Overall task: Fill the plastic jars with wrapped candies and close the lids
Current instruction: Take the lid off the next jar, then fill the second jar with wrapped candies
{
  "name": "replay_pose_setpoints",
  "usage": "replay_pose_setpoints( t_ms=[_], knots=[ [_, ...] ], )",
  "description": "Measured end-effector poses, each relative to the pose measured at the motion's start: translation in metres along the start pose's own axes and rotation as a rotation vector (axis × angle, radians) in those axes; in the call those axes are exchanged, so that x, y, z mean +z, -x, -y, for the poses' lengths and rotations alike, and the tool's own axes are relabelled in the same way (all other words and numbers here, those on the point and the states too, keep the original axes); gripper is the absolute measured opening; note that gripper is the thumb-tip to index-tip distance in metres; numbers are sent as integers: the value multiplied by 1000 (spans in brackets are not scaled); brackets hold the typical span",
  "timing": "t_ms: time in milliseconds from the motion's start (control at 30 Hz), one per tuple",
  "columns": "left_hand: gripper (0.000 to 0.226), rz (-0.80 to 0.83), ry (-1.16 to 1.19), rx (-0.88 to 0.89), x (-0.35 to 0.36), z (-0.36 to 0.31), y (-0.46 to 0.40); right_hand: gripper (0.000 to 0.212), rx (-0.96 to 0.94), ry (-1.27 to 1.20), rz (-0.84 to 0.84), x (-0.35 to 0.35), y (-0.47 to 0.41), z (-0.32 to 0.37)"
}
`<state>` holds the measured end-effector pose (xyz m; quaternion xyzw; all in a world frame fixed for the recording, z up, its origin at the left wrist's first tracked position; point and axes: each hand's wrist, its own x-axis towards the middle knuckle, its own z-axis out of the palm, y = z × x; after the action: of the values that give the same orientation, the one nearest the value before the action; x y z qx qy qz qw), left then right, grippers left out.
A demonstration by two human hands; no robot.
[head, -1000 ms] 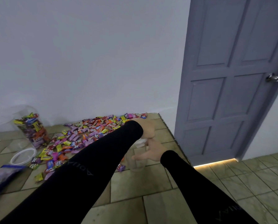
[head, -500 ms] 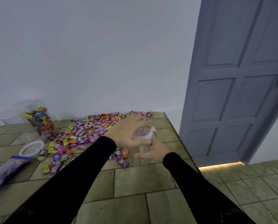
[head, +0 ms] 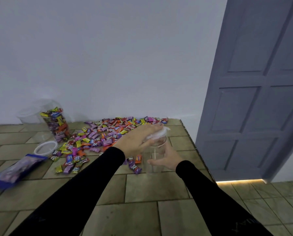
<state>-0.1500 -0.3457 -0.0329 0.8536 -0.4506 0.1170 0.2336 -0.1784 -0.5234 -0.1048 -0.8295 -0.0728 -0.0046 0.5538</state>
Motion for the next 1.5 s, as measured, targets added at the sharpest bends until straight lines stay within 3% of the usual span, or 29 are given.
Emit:
replay_pose_setpoints(
  t_ms=[100, 200, 300, 367, 433, 533, 600, 667, 933, 1100, 1200, 1333, 1500],
  knots=[
    [50, -210, 139, -193, -6, -7, -1, 73, 1, 4, -58, 2, 3, 0],
    [41, -406, 130, -373, -11, -6, 1, 74, 19, 12, -76, 2, 5, 3],
    [33, -434, -20, -565, -12, 9, 11, 72, 22, 2, -97, 2, 8, 4],
    [25, -286, -19, -684, -11, 24, 21, 72, 36, -10, -97, 3, 11, 5],
    [17, 9, 60, -760, -7, 35, 30, 73, 38, -34, -94, 3, 12, 5],
    [16, 422, 44, -680, 4, 39, 42, 74, 33, -54, -92, 5, 15, 7],
    [12, 566, -5, -627, 15, 38, 47, 75, 36, -51, -98, 6, 16, 8],
    [18, 598, -20, -617, 25, 39, 50, 76, 40, -41, -106, 7, 16, 8],
    [24, 551, -184, -569, 36, 36, 48, 83, 35, 26, -115, 8, 19, 9],
    [25, 589, -205, -581, 35, 33, 44, 108, 2, 38, -133, -1, 20, 16],
    [24, 501, -257, -597, 29, 34, 39, 123, -65, 58, -218, -9, 20, 30],
    [24, 304, -271, -614, 16, 33, 34, 101, -213, 89, -306, -20, 17, 63],
    [23, 35, -238, -686, 3, 39, 46, 65, -413, 287, -300, -5, 0, 104]
  ],
)
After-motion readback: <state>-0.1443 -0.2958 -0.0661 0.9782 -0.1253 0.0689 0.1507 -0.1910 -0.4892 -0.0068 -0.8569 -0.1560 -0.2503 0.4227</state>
